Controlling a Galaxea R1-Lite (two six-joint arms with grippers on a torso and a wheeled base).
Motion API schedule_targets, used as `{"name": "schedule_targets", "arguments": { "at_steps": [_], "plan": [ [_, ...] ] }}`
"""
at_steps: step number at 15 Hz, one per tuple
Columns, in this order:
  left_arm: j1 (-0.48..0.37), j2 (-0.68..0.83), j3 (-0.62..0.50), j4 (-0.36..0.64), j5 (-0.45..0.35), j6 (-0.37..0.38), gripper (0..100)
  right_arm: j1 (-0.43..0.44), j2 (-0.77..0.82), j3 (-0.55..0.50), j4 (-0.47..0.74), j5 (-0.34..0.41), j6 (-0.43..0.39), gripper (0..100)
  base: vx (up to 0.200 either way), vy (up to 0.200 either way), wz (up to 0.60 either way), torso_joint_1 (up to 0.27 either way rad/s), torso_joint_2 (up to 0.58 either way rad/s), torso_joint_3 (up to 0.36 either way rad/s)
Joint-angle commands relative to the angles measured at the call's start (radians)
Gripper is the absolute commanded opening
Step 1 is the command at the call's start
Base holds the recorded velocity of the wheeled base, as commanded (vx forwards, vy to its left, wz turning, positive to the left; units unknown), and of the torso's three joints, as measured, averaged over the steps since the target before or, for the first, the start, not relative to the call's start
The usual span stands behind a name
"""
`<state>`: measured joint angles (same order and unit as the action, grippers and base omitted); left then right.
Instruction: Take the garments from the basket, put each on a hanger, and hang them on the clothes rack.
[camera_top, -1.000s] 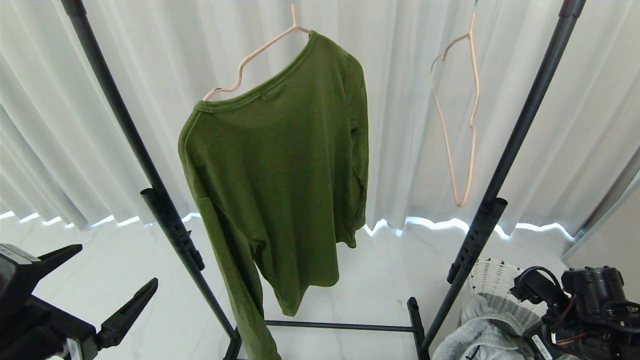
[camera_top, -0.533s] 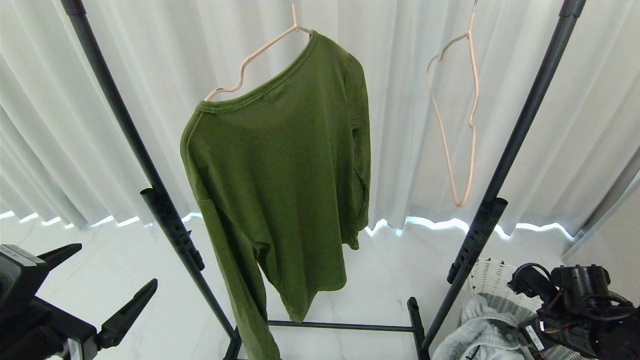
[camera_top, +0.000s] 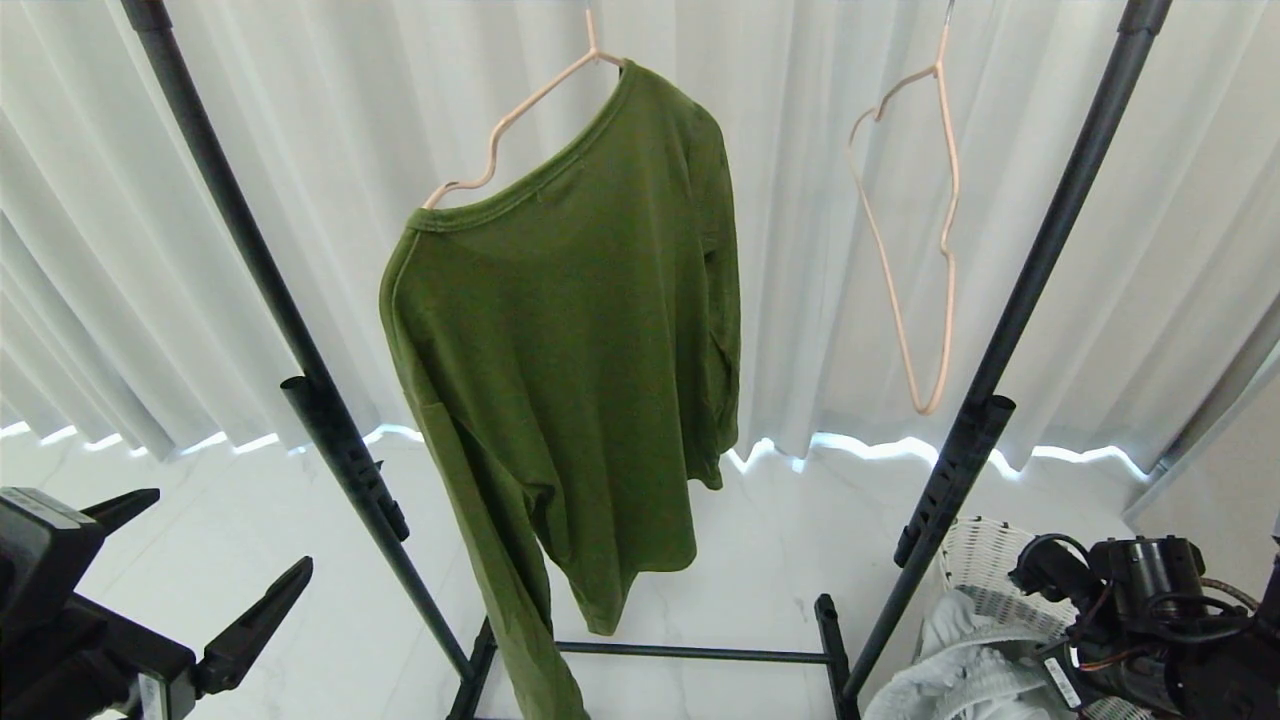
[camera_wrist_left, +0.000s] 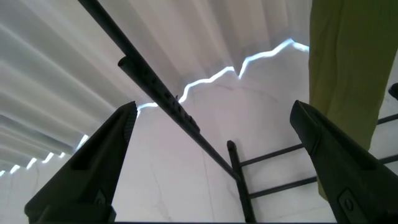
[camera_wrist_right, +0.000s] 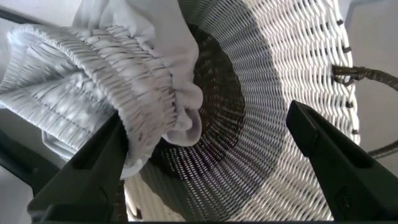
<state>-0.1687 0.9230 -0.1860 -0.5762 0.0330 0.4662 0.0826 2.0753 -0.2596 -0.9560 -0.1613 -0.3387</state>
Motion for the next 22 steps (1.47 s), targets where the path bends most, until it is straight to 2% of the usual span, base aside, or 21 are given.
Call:
{"name": "schedule_targets", "arguments": {
  "at_steps": [1, 3, 6, 8, 11, 13, 14, 18, 19, 22],
  "plan": [
    [0.000, 0.002, 0.000, -0.001, -0.001, 0.000, 100, 0.014, -0.020, 0.006, -0.003, -0.001, -0.002, 0, 0.000, 0.000, 0.00, 0.000, 0.00, 0.000],
    [0.000, 0.002, 0.005, -0.001, -0.001, -0.001, 100, 0.022, -0.081, 0.019, -0.007, -0.012, -0.006, 0, 0.000, 0.000, 0.00, 0.000, 0.00, 0.000],
    [0.000, 0.002, 0.016, -0.001, 0.001, 0.000, 100, 0.054, -0.227, 0.005, -0.006, -0.092, -0.023, 0, 0.000, 0.000, 0.00, 0.000, 0.00, 0.000],
    [0.002, 0.002, 0.029, -0.001, 0.004, 0.028, 100, 0.054, -0.343, -0.023, -0.001, -0.100, -0.131, 0, 0.000, 0.000, 0.00, 0.000, 0.00, 0.000],
    [0.005, -0.012, 0.049, -0.001, 0.004, 0.051, 100, 0.056, -0.457, -0.073, 0.026, -0.100, -0.220, 0, -0.133, 0.000, 0.00, 0.008, 0.00, 0.003],
    [0.005, -0.032, 0.053, -0.001, 0.004, 0.051, 100, 0.071, -0.552, -0.130, 0.108, -0.100, -0.241, 0, -0.200, 0.000, 0.00, 0.002, 0.01, 0.002],
    [0.005, -0.042, 0.045, -0.001, 0.004, 0.051, 100, 0.089, -0.620, -0.182, 0.187, -0.101, -0.253, 0, -0.200, 0.000, 0.00, -0.012, 0.00, 0.002],
    [0.003, -0.078, 0.046, -0.002, 0.004, 0.051, 100, 0.144, -0.814, -0.385, 0.551, -0.104, -0.255, 0, -0.200, 0.000, 0.00, 0.001, 0.00, 0.000],
    [0.003, -0.084, 0.046, -0.002, 0.002, 0.051, 100, 0.167, -0.865, -0.458, 0.686, -0.104, -0.255, 0, -0.200, 0.000, 0.00, -0.007, 0.01, 0.007],
    [0.002, -0.084, 0.046, -0.002, -0.004, 0.049, 100, 0.218, -0.902, -0.550, 0.799, -0.104, -0.255, 0, -0.200, 0.000, 0.00, 0.002, 0.00, 0.001]
  ]
}}
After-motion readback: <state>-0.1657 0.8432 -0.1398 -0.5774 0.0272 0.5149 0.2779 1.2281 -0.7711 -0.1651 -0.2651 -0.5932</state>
